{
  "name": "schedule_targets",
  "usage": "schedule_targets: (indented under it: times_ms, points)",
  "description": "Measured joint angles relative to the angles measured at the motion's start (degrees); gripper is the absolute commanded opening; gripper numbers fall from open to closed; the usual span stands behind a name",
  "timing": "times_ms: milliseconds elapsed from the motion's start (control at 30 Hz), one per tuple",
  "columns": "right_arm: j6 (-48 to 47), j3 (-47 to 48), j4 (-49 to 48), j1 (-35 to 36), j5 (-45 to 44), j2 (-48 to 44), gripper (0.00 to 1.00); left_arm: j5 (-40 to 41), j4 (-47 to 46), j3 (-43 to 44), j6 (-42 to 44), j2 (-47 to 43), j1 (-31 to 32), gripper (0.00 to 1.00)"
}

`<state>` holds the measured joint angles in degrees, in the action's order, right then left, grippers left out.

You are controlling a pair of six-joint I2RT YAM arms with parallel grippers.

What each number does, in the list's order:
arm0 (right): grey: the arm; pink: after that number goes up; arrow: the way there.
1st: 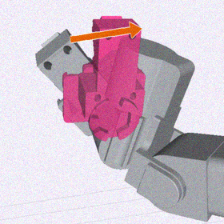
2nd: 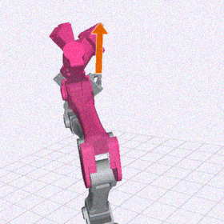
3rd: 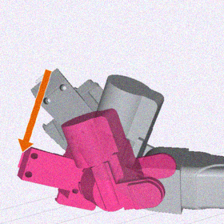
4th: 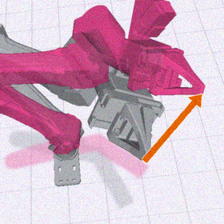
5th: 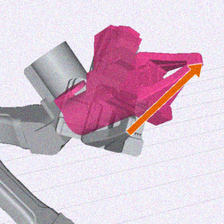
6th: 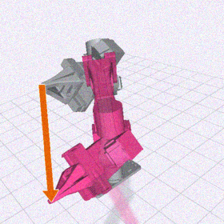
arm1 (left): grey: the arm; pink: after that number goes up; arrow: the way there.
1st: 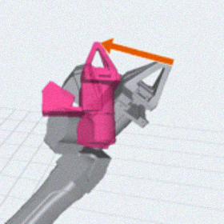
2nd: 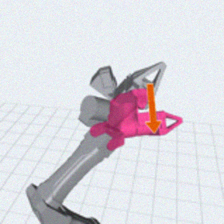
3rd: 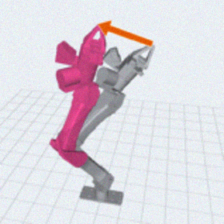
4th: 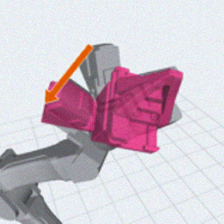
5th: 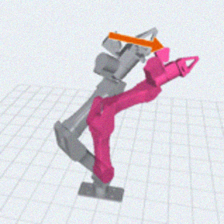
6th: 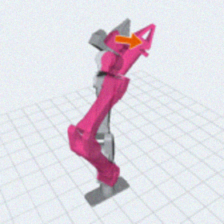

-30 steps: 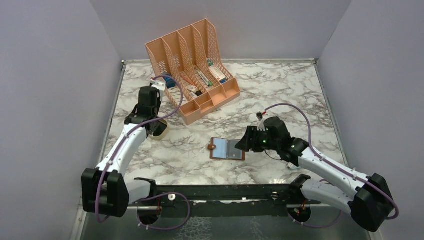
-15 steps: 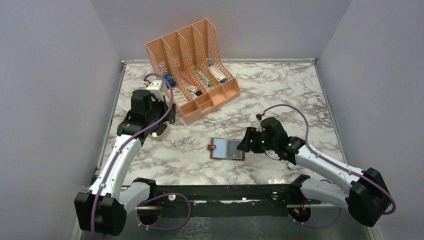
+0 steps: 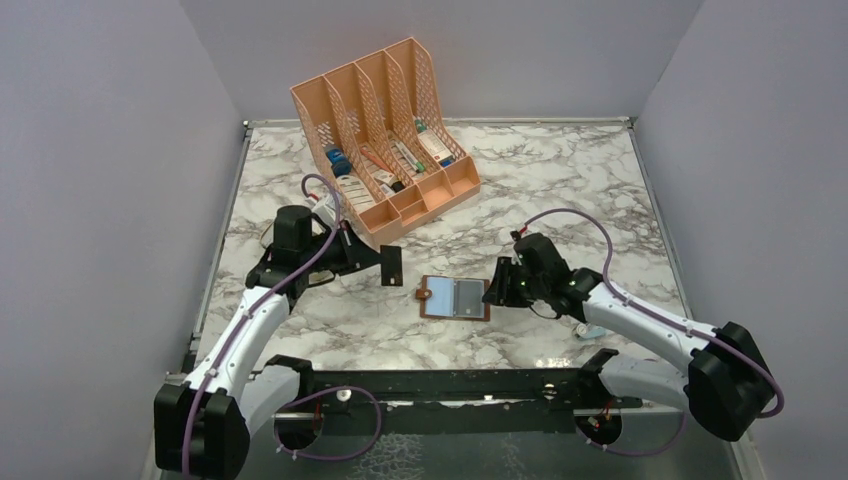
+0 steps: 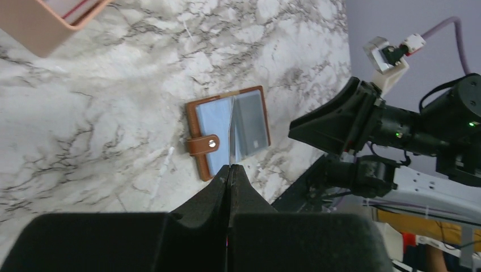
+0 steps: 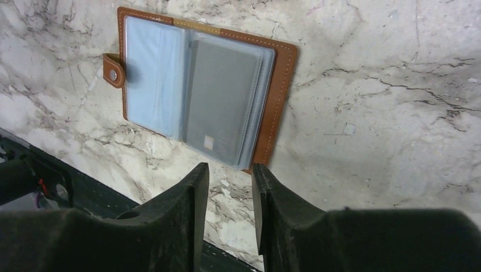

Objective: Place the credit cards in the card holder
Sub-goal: Insert the credit card into the card holder.

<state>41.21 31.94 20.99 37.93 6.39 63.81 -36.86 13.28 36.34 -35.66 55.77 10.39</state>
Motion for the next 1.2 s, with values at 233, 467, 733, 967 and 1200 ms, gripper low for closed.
schedule_targets:
  times_ms: [233, 467, 733, 967, 1200]
  points:
    - [-1.3, 2.6, 0.4, 0.0, -1.3, 2.5, 0.28, -2.4, -4.9, -1.4, -7.0, -0.1, 5.2, 0.0]
    - [-2.2, 5.9, 0.2, 0.0, -1.5, 9.5, 0.28, 1.2, -11.4, -3.2, -11.7, 5.2, 17.2, 0.0]
    - [-3.0, 7.3, -0.2, 0.0, -2.2, 16.4, 0.28, 3.8, -17.2, -4.9, -13.0, 13.2, 22.0, 0.0]
    - [-3.8, 7.9, -0.7, 0.0, -3.1, 18.6, 0.19, 4.4, -21.4, -4.9, -13.1, 19.6, 23.9, 0.0]
    - [-4.5, 7.3, -2.3, 0.2, -3.2, 18.5, 0.17, 4.8, -25.0, -4.8, -13.3, 25.0, 26.4, 0.0]
